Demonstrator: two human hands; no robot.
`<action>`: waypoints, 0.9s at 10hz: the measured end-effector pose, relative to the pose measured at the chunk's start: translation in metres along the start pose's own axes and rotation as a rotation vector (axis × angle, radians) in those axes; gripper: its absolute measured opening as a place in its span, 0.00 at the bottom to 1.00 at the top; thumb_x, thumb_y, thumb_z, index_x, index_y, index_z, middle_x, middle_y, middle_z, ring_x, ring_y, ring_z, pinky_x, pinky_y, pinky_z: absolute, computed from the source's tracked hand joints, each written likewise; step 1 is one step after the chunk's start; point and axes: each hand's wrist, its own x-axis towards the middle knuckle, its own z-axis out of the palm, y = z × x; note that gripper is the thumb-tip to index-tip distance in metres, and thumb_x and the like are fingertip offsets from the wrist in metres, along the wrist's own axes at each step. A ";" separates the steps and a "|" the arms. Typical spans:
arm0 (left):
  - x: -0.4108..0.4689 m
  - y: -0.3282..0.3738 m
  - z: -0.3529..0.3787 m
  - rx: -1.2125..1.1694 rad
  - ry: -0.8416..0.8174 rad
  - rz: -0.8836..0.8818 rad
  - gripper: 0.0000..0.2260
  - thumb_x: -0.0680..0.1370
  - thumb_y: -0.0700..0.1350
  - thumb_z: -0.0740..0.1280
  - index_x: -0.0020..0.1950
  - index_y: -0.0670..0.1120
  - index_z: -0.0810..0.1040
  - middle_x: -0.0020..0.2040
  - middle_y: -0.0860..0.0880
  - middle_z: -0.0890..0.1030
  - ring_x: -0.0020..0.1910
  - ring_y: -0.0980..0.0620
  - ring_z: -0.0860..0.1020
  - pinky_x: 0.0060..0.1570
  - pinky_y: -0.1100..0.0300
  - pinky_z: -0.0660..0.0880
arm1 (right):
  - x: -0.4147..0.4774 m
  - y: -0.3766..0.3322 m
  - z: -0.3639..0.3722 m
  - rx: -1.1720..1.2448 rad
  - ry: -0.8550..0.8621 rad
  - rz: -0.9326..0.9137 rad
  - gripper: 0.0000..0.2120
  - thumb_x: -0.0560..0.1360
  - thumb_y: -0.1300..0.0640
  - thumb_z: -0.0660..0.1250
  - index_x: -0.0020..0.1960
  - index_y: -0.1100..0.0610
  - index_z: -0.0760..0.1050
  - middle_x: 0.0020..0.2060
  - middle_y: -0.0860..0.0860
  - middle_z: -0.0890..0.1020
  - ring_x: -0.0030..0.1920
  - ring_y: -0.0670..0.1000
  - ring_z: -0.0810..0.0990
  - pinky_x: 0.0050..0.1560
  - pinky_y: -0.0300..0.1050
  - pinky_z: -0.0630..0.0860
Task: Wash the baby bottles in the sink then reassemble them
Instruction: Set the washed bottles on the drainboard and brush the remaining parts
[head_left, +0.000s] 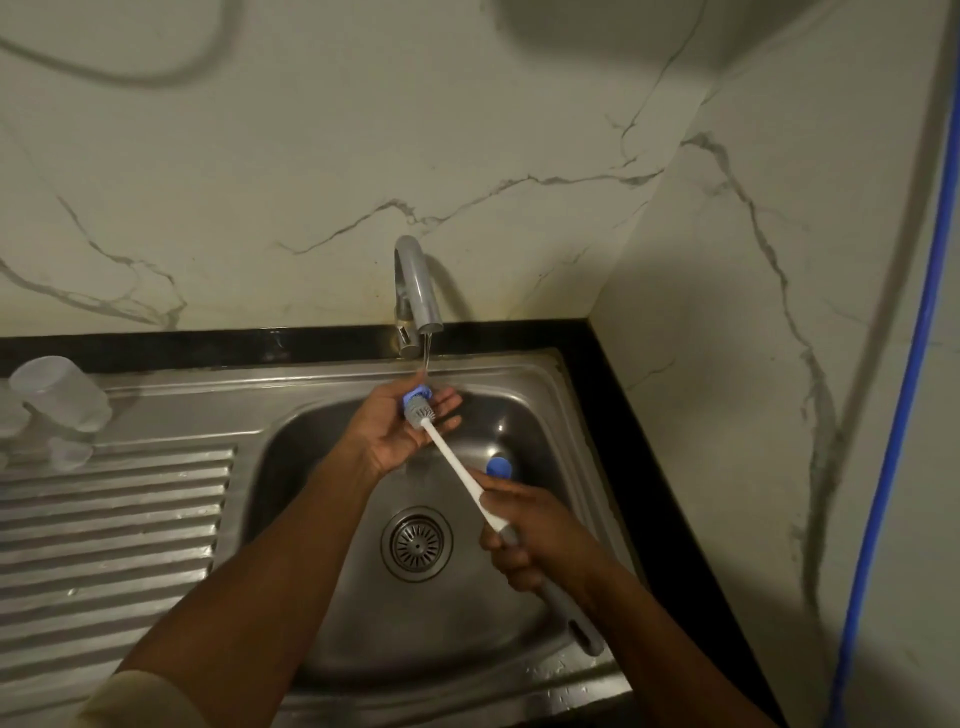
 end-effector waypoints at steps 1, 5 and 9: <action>0.005 -0.005 0.008 0.121 0.161 0.032 0.13 0.79 0.46 0.69 0.59 0.40 0.74 0.54 0.36 0.82 0.53 0.40 0.83 0.60 0.44 0.77 | 0.012 0.009 -0.002 -1.317 0.264 -0.244 0.27 0.83 0.57 0.54 0.79 0.43 0.53 0.40 0.50 0.76 0.35 0.49 0.75 0.39 0.45 0.78; 0.000 0.004 0.007 0.004 0.021 0.055 0.13 0.77 0.44 0.64 0.58 0.38 0.76 0.52 0.39 0.79 0.53 0.44 0.79 0.65 0.48 0.74 | 0.004 0.003 -0.003 -0.126 0.120 -0.090 0.19 0.83 0.57 0.57 0.68 0.39 0.73 0.31 0.50 0.73 0.24 0.45 0.68 0.22 0.38 0.66; -0.001 0.002 0.002 -0.006 0.044 0.021 0.07 0.74 0.39 0.71 0.50 0.40 0.80 0.46 0.43 0.81 0.46 0.48 0.82 0.49 0.48 0.83 | -0.001 0.008 0.005 -0.283 0.067 -0.135 0.21 0.82 0.56 0.57 0.68 0.35 0.71 0.29 0.48 0.72 0.24 0.44 0.68 0.24 0.37 0.66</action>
